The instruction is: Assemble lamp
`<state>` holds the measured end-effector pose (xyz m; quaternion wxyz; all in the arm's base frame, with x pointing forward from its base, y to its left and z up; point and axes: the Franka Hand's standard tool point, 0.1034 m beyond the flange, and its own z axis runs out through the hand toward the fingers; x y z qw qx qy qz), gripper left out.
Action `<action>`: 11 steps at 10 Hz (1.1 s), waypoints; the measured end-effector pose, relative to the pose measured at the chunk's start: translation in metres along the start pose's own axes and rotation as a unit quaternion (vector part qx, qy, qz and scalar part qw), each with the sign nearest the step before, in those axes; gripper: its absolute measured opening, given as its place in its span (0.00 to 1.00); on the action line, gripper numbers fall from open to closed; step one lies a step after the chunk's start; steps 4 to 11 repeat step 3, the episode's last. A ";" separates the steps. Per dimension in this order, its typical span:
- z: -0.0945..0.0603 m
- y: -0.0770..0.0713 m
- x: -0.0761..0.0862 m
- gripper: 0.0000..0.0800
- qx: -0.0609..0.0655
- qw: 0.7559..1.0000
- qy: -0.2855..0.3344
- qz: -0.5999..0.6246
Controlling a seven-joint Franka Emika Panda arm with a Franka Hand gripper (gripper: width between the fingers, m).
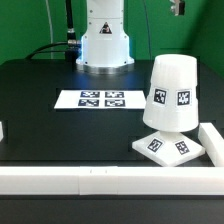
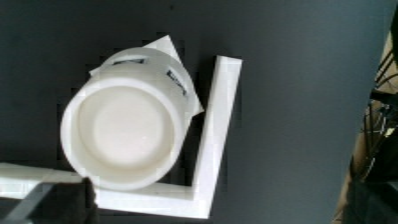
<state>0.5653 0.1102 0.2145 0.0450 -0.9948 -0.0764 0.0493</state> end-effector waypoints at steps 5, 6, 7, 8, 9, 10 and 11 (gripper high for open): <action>0.001 0.000 0.000 0.87 0.000 1.000 -0.001 0.001; 0.001 0.000 0.000 0.87 0.000 1.000 -0.001 0.001; 0.001 0.000 0.000 0.87 0.000 1.000 -0.001 0.001; 0.001 0.000 0.000 0.87 0.000 1.000 -0.001 0.001; 0.001 0.000 0.000 0.87 0.000 1.000 -0.001 0.001; 0.001 0.000 0.000 0.87 0.000 1.000 -0.001 0.001; 0.001 0.000 0.000 0.87 0.000 1.000 -0.001 0.001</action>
Offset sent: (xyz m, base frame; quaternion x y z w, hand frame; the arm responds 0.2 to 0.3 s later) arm 0.0000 0.0000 0.0000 0.0000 0.0000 0.0000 1.0000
